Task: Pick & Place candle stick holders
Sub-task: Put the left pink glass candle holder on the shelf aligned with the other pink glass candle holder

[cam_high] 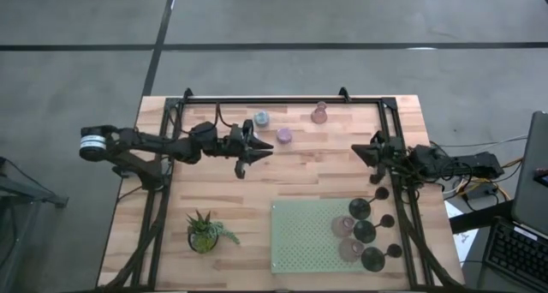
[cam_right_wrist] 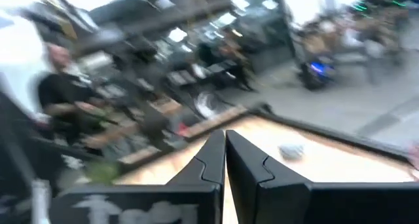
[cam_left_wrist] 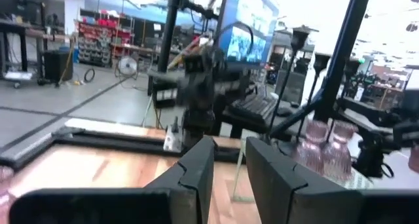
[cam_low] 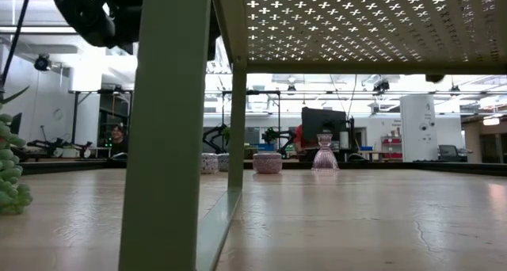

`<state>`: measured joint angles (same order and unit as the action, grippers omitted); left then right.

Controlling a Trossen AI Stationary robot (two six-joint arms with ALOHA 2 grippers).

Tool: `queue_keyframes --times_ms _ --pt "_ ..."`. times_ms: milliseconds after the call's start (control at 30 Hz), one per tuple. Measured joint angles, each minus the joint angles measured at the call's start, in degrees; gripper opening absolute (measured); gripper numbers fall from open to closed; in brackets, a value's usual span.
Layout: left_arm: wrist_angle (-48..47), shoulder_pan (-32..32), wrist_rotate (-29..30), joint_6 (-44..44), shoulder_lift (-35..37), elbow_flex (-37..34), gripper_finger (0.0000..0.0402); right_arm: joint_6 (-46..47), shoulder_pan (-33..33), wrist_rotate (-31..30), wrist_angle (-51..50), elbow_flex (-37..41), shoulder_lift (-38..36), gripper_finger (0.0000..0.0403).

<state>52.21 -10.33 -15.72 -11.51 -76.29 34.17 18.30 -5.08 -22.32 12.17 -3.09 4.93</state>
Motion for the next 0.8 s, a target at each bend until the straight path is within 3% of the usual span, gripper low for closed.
queue_keyframes --times_ms 200,433,633,800 --pt "0.2 0.0 0.3 2.4 0.0 6.0 0.0094 1.1 3.0 -3.3 -9.6 -6.4 6.8 0.0039" --pt "-2.1 0.0 0.3 4.0 -0.1 7.8 0.0094 0.6 10.4 -4.9 -25.1 -19.7 19.7 0.0126" --pt "-2.2 0.0 0.4 4.2 -0.2 7.0 0.0094 -5.9 16.4 -4.8 -24.9 -25.1 32.7 0.0201" --pt "-2.3 0.0 0.4 4.1 -0.2 6.8 0.0094 -7.5 19.3 -4.7 -23.4 -29.0 43.7 0.0229"
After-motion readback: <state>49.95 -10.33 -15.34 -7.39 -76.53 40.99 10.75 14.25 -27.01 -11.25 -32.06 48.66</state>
